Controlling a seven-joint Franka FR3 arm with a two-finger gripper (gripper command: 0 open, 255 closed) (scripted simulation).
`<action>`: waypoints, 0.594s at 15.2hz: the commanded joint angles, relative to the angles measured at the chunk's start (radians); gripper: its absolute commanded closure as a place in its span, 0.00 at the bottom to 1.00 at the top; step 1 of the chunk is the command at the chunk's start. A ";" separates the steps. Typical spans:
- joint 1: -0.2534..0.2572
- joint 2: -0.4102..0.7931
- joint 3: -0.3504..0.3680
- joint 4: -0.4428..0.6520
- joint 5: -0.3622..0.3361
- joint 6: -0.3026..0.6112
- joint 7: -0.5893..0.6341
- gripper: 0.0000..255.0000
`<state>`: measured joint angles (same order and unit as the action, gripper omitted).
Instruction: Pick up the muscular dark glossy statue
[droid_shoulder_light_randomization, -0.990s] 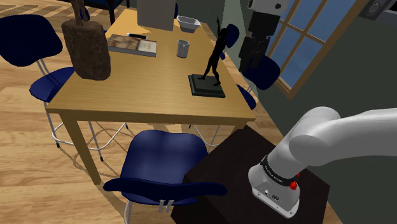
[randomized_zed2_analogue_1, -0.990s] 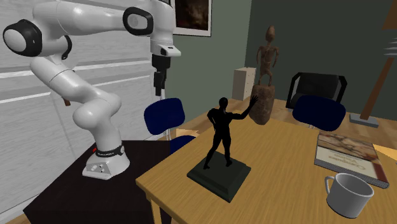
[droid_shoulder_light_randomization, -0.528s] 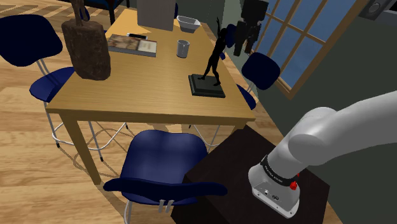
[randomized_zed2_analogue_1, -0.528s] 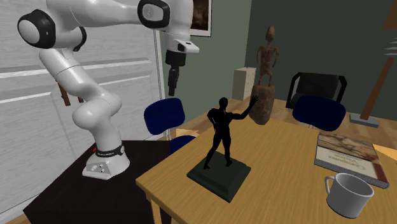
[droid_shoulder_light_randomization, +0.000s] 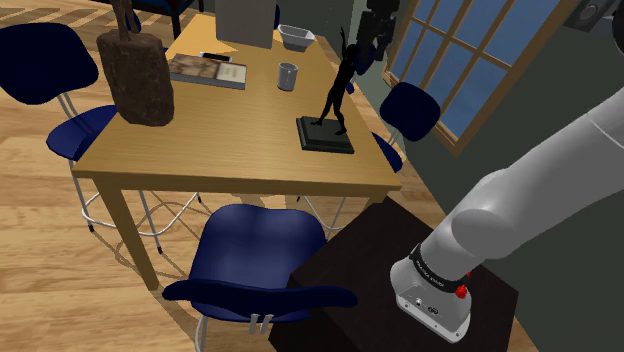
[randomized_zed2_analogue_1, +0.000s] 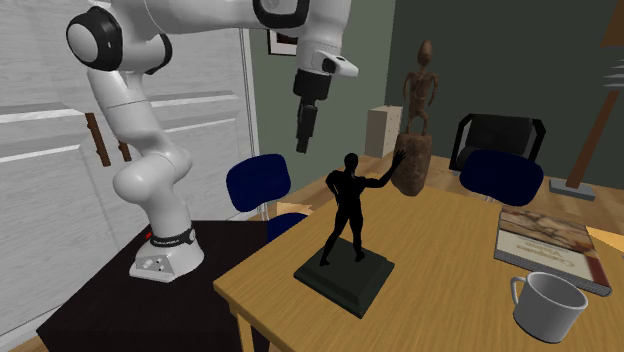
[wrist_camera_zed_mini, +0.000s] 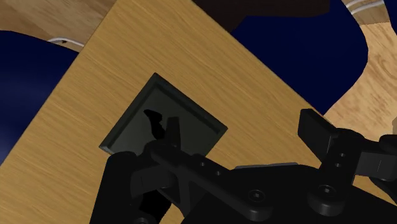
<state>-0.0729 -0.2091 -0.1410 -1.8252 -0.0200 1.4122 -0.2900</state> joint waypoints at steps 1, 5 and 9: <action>-0.005 0.084 -0.014 0.103 0.002 -0.028 -0.031 0.00; -0.029 0.267 -0.045 0.339 0.014 -0.100 -0.101 0.00; -0.069 0.475 -0.066 0.636 0.040 -0.205 -0.167 0.00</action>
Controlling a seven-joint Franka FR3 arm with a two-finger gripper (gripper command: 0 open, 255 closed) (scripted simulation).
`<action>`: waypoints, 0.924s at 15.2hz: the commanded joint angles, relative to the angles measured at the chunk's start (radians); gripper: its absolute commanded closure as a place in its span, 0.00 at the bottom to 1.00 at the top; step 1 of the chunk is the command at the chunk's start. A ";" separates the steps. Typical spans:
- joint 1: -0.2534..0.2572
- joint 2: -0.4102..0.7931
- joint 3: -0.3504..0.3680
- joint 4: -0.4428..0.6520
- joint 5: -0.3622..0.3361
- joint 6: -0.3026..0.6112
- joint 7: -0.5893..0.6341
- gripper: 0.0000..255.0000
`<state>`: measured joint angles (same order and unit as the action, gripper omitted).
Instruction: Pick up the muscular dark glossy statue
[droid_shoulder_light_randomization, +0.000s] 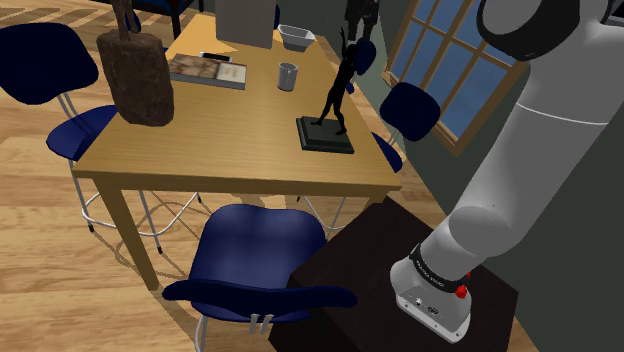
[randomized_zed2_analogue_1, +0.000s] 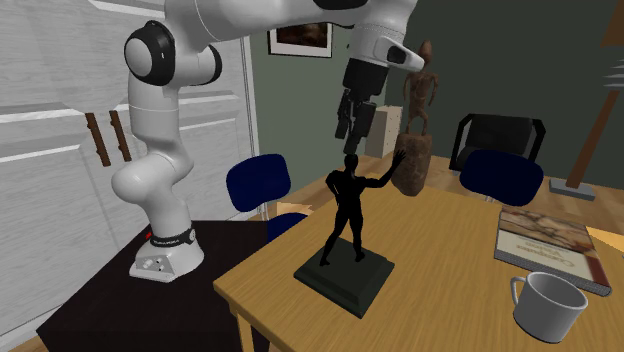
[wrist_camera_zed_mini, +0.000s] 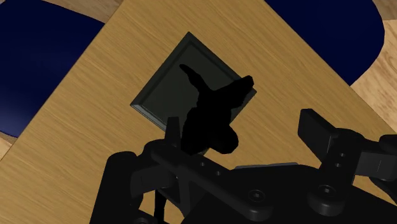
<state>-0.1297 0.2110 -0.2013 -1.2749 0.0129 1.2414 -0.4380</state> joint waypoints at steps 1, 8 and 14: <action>-0.011 0.048 -0.004 0.061 0.005 -0.017 -0.018 0.00; -0.004 0.010 -0.002 -0.083 -0.002 0.090 -0.012 0.00; -0.004 0.006 -0.002 -0.089 -0.002 0.092 -0.012 1.00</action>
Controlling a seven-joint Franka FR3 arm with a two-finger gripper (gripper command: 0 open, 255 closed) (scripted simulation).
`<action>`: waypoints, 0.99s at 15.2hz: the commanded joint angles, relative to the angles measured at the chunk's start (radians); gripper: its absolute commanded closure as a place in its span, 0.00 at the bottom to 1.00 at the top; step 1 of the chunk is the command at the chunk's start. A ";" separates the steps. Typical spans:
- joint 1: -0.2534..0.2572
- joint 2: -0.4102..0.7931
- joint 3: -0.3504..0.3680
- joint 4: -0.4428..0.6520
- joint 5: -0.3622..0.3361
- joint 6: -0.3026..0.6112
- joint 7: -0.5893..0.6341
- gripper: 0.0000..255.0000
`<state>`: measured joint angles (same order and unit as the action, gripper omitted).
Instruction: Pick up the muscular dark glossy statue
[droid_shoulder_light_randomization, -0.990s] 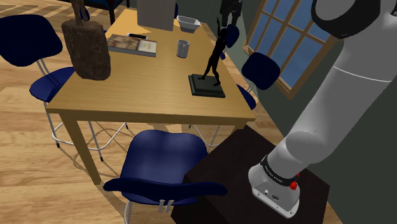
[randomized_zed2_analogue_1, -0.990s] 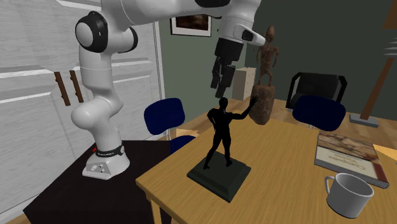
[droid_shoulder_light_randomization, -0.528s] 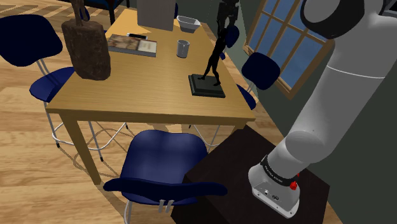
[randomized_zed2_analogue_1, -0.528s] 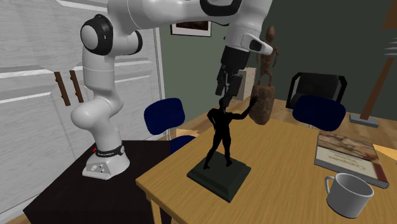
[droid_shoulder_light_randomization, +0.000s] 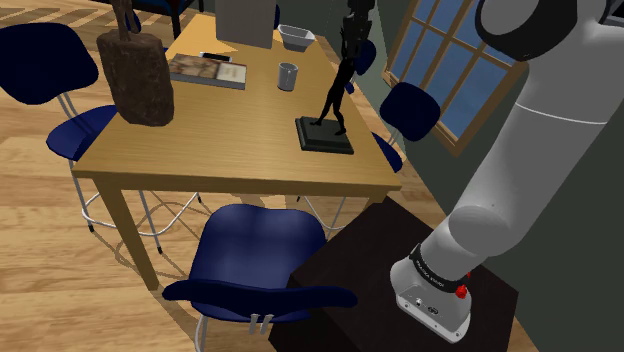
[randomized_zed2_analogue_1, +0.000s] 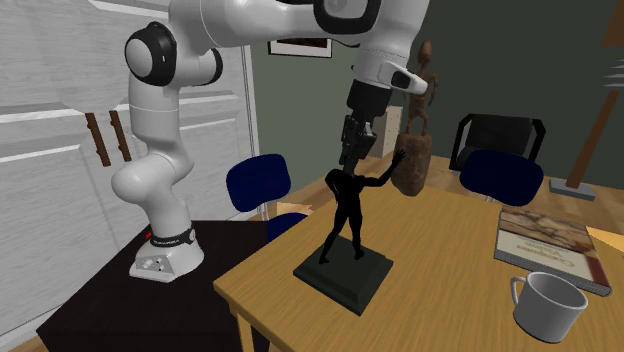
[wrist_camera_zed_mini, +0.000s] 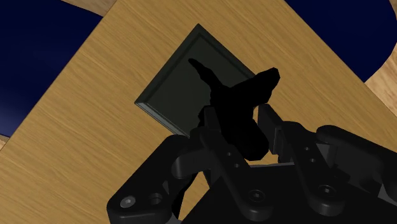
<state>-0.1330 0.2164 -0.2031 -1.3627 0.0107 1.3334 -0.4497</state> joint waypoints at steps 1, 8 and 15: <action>0.000 0.001 0.000 -0.002 0.000 0.000 0.000 1.00; -0.003 0.019 -0.001 0.066 0.003 -0.050 -0.002 1.00; -0.014 0.071 -0.004 0.239 0.013 -0.171 -0.010 1.00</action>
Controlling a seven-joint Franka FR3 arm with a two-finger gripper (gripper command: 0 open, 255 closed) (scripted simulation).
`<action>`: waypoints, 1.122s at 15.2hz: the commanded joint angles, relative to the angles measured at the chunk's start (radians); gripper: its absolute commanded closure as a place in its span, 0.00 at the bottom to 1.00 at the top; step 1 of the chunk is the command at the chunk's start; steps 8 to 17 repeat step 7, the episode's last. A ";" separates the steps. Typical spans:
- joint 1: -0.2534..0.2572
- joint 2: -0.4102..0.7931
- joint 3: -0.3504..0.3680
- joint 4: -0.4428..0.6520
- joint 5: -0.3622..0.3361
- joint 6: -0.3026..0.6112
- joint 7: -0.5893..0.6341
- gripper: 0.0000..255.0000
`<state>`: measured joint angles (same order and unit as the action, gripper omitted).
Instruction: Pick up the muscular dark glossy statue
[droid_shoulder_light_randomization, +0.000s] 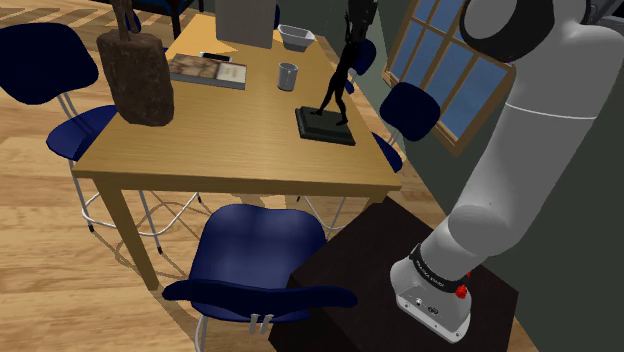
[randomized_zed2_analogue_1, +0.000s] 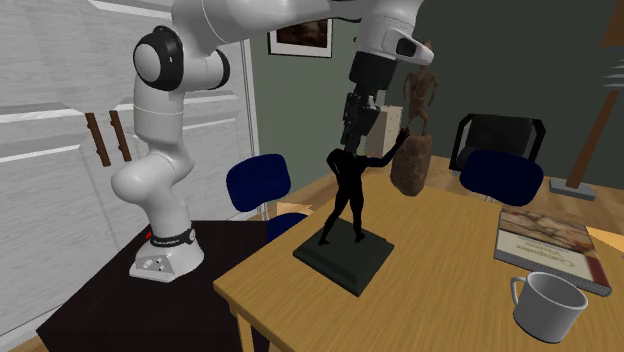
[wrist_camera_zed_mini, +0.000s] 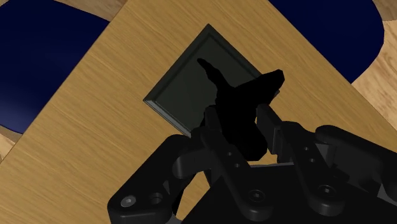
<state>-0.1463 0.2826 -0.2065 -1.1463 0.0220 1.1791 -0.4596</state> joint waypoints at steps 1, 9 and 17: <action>-0.003 0.016 -0.001 0.052 0.003 -0.036 -0.002 1.00; -0.016 0.070 -0.002 0.195 0.014 -0.125 -0.008 1.00; -0.016 0.070 -0.002 0.195 0.014 -0.125 -0.008 1.00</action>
